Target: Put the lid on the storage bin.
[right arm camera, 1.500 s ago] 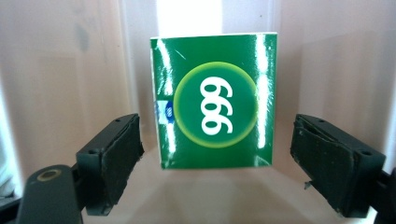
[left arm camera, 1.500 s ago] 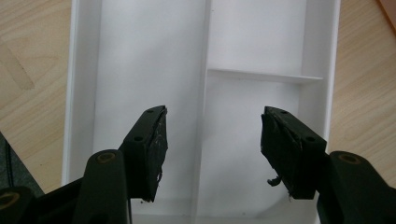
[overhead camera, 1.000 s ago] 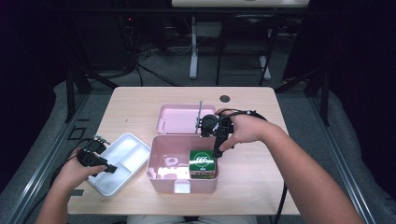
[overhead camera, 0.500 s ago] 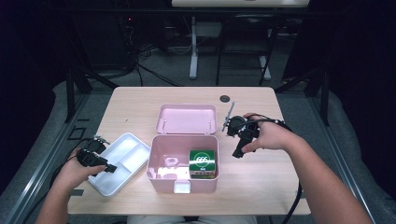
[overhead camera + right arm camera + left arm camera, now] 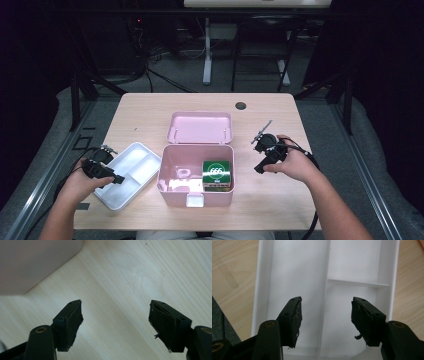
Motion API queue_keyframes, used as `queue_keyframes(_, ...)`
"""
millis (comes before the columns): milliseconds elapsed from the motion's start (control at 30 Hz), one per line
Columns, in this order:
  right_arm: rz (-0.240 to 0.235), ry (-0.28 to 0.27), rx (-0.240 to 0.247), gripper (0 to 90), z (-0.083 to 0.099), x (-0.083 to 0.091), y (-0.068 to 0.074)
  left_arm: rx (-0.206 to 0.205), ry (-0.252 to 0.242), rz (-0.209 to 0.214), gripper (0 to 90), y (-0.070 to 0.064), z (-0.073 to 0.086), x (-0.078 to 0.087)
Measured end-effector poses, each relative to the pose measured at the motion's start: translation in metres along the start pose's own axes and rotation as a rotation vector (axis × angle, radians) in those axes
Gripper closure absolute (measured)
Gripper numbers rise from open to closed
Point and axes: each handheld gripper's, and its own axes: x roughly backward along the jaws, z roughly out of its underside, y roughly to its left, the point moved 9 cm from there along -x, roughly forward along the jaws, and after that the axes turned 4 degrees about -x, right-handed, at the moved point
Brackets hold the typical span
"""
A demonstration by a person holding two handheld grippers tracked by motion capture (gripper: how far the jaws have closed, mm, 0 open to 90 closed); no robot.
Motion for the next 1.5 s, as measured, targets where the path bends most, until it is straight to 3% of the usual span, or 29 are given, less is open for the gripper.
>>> queue_keyframes(33, -0.001, -0.026, -0.040, 27.8, 0.001, -0.002, -0.001, -0.009, 0.001, -0.015, 40.6, 0.001, 0.000, 0.001)
queue_keyframes(133, 0.015, -0.081, -0.155, 29.6, 0.004, -0.008, -0.005, -0.025, -0.001, -0.007, 40.3, 0.000, -0.001, 0.001)
queue_keyframes(233, 0.020, -0.135, -0.217, 30.0, 0.008, -0.014, -0.006, -0.033, -0.001, -0.004, 40.6, -0.002, -0.003, -0.003)
queue_keyframes(300, 0.033, -0.170, -0.242, 30.7, 0.010, -0.017, -0.007, -0.059, 0.001, -0.023, 42.7, -0.003, -0.004, -0.006)
queue_keyframes(400, 0.043, -0.223, -0.274, 31.1, 0.015, -0.021, -0.006, -0.062, 0.016, -0.018, 43.9, -0.004, -0.006, -0.007)
queue_keyframes(500, 0.058, -0.266, -0.275, 31.1, 0.019, -0.026, -0.002, -0.077, 0.036, -0.031, 51.0, -0.001, -0.008, -0.003)
queue_keyframes(600, 0.089, -0.295, -0.273, 31.1, 0.023, -0.029, -0.002, -0.080, 0.042, -0.002, 55.9, -0.001, -0.014, 0.002)
queue_keyframes(733, 0.079, -0.328, -0.285, 30.1, 0.026, -0.031, -0.004, -0.053, 0.066, 0.013, 56.1, 0.003, -0.020, 0.000)
queue_keyframes(867, 0.075, -0.333, -0.299, 29.9, 0.030, -0.032, -0.004, -0.085, 0.138, 0.014, 49.7, 0.003, -0.018, -0.011)
queue_keyframes(967, 0.063, -0.346, -0.306, 29.8, 0.032, -0.032, -0.005, -0.100, 0.176, 0.014, 50.1, 0.001, -0.016, -0.020)
queue_keyframes(1100, 0.055, -0.349, -0.318, 29.7, 0.033, -0.032, -0.005, -0.093, 0.179, 0.018, 57.5, 0.001, -0.018, -0.026)
queue_keyframes(1233, 0.049, -0.350, -0.328, 29.5, 0.033, -0.033, -0.005, -0.057, 0.180, 0.020, 57.5, 0.003, -0.020, -0.030)
queue_keyframes(1500, 0.039, -0.353, -0.341, 29.0, 0.035, -0.035, -0.007, -0.047, 0.188, 0.026, 61.5, 0.006, -0.021, -0.038)
